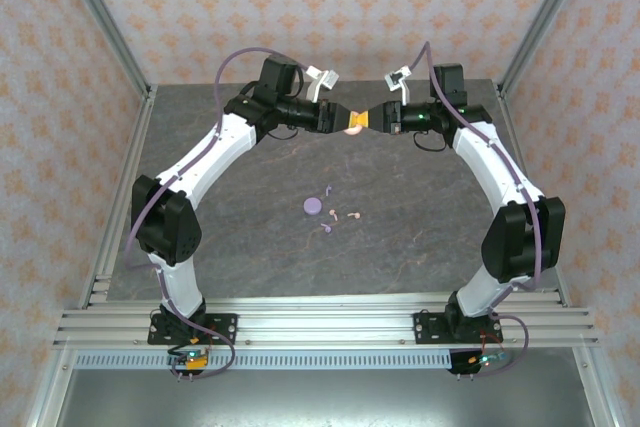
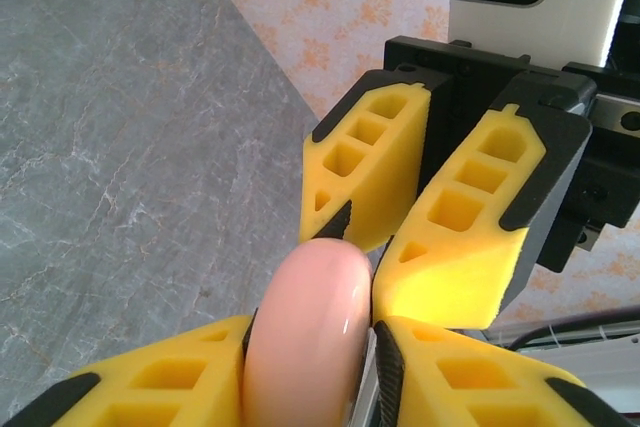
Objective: Insert the wireless bluetooth earbuds into the charging case
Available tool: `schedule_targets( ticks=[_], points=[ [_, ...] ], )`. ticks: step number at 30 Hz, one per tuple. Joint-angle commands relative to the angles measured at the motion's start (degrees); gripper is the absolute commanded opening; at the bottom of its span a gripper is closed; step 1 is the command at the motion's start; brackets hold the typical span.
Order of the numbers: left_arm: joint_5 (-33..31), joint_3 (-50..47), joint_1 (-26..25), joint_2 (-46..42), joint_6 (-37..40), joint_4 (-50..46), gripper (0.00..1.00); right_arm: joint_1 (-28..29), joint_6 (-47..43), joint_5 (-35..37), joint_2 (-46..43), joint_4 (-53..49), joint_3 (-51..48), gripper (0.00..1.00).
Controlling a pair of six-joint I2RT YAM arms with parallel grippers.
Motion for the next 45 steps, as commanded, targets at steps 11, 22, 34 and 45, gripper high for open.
schedule_targets(
  ticks=[11,22,34,45],
  points=[
    [-0.8,-2.2,-0.9,-2.0,-1.3,4.9,0.10,0.2,2.4,2.1,-2.1,3.7,-1.5,0.23],
    [1.9,0.4,-0.9,-1.1,-0.5,4.0,0.00,0.2,-3.9,-3.5,-1.3,-3.8,0.4,0.39],
    [3.5,1.3,-1.0,-1.0,-0.1,4.2,0.00,1.6,-8.1,-6.5,0.6,-8.5,3.2,0.39],
    [1.6,1.7,-1.0,-0.9,0.3,2.9,0.00,1.8,-5.4,-5.5,-0.1,-5.2,2.0,0.27]
  ],
)
